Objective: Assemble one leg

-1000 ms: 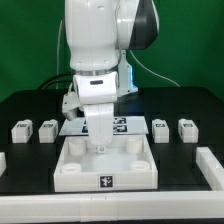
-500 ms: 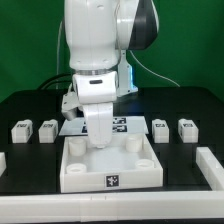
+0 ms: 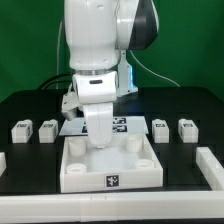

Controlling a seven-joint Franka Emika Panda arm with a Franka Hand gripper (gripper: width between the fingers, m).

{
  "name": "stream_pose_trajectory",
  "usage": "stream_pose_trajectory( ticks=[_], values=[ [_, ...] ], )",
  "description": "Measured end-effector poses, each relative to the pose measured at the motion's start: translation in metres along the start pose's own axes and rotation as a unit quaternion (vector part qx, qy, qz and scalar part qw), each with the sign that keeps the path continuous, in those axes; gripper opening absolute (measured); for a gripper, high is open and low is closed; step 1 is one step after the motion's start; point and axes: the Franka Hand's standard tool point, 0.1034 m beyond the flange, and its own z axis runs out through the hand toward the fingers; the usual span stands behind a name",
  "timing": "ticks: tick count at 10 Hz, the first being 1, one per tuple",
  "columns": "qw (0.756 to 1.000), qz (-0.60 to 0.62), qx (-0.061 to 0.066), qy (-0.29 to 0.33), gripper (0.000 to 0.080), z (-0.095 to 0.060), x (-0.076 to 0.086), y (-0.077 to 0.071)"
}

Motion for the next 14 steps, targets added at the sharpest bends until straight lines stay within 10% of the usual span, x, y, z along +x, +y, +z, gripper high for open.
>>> stream_pose_trajectory(
  ticks=[6, 11, 14],
  values=[
    [0.999, 0.026, -0.026, 0.011, 0.0063, -0.008, 0.081, 0.059],
    [0.999, 0.034, -0.022, 0.014, 0.0064, -0.002, 0.083, 0.064],
    [0.999, 0.035, -0.021, 0.014, 0.028, -0.001, 0.083, 0.064]
  ],
)
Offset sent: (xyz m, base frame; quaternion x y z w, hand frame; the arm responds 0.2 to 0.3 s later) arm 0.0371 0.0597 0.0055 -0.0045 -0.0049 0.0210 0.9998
